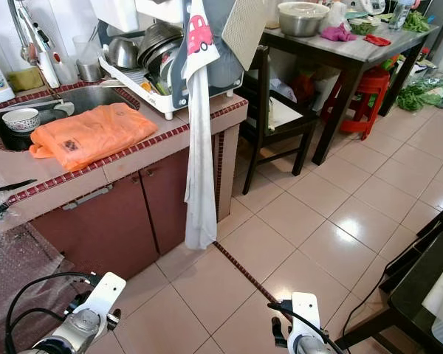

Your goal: Kitchen organization

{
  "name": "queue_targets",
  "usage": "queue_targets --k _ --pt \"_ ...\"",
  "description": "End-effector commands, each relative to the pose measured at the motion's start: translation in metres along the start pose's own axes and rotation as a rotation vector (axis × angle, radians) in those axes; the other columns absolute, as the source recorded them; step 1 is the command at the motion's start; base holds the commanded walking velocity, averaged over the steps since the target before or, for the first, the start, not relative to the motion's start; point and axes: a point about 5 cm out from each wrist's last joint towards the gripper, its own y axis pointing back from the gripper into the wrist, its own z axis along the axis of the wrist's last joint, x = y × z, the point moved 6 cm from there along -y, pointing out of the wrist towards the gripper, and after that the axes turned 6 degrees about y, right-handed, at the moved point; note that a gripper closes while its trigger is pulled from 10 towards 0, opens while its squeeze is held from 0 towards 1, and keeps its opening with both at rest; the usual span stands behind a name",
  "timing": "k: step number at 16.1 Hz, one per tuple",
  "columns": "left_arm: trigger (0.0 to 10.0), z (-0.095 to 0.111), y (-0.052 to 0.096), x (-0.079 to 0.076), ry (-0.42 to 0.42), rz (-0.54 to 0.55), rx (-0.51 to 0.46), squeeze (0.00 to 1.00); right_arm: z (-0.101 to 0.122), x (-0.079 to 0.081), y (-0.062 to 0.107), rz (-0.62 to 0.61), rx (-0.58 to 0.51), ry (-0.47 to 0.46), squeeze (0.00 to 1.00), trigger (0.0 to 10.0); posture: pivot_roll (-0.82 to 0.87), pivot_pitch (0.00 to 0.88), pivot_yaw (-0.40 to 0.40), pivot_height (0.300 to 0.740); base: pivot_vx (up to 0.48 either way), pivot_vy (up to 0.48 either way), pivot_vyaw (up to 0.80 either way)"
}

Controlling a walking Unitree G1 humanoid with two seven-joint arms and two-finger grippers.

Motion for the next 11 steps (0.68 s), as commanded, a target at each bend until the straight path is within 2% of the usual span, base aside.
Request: queue_targets --k 1,5,11 --pt "10.0 -0.005 0.0002 0.0026 0.026 0.004 0.009 0.0 0.0013 0.0005 -0.0004 0.006 0.002 0.004 0.0 10.0 0.04 0.0 -0.031 0.74 0.0 0.0 0.0" --pt "10.0 -0.0114 0.0005 0.0028 0.062 -0.01 0.023 0.0 -0.0015 0.0007 0.0001 0.01 0.008 0.013 0.0 10.0 0.03 0.0 -0.034 0.74 0.0 0.0 0.0" --pt "10.0 -0.0145 0.0009 0.0002 0.062 -0.026 0.024 0.0 -0.0047 0.0033 0.0007 0.014 0.011 0.026 0.0 10.0 0.02 0.0 -0.029 0.74 0.0 0.0 0.0"
